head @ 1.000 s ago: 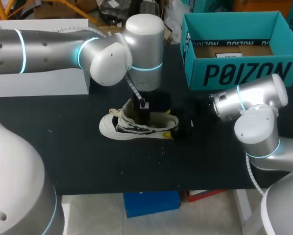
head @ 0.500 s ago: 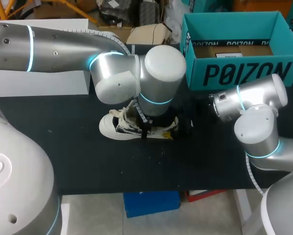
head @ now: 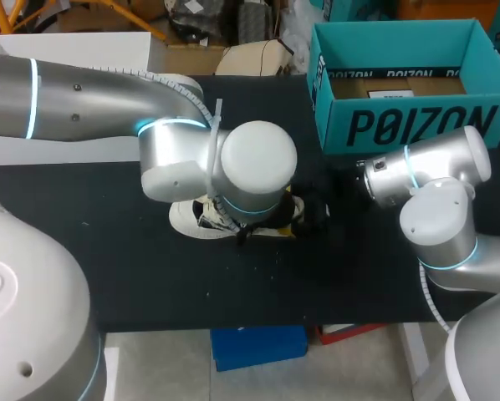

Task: Take the shoe out of the shoebox, open the shoe tongue, remove and reinsert the insole, then place the shoe into the shoebox

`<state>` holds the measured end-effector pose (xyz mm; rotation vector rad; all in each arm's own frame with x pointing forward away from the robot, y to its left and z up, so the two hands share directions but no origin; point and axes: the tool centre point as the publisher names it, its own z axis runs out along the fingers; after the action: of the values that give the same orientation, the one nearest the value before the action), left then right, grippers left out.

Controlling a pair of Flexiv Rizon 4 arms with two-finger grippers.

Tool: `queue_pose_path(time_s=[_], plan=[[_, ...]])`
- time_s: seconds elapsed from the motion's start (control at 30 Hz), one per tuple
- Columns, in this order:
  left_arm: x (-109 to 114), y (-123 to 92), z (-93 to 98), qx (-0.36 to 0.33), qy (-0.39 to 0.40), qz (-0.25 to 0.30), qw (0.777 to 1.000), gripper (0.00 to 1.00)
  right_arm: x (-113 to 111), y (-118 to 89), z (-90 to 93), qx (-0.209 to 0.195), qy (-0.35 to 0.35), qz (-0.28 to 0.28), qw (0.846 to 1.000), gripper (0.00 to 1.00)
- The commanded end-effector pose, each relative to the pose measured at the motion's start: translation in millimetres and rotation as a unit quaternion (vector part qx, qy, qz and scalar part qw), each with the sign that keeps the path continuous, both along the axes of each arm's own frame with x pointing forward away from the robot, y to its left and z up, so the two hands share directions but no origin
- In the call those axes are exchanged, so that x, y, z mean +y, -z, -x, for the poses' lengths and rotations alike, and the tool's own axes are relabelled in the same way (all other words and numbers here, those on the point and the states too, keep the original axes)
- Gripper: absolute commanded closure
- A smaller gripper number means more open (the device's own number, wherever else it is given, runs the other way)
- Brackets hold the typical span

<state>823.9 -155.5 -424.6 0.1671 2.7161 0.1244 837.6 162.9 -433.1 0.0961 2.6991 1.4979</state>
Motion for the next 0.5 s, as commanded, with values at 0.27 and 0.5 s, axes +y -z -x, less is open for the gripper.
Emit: queue_pose_path(time_s=[0.27, 0.5], plan=[[3, 65, -20.1, -0.001, 0.016, 0.018, 1.0, 1.0, -2, 3, -1.9, 0.001, 0.0, 0.001, 1.0, 1.0], [0, 51, -5.2, 0.082, 0.025, 0.034, 0.996, 1.0, -2, 3, -1.9, 0.001, 0.0, 0.001, 1.0, 1.0]])
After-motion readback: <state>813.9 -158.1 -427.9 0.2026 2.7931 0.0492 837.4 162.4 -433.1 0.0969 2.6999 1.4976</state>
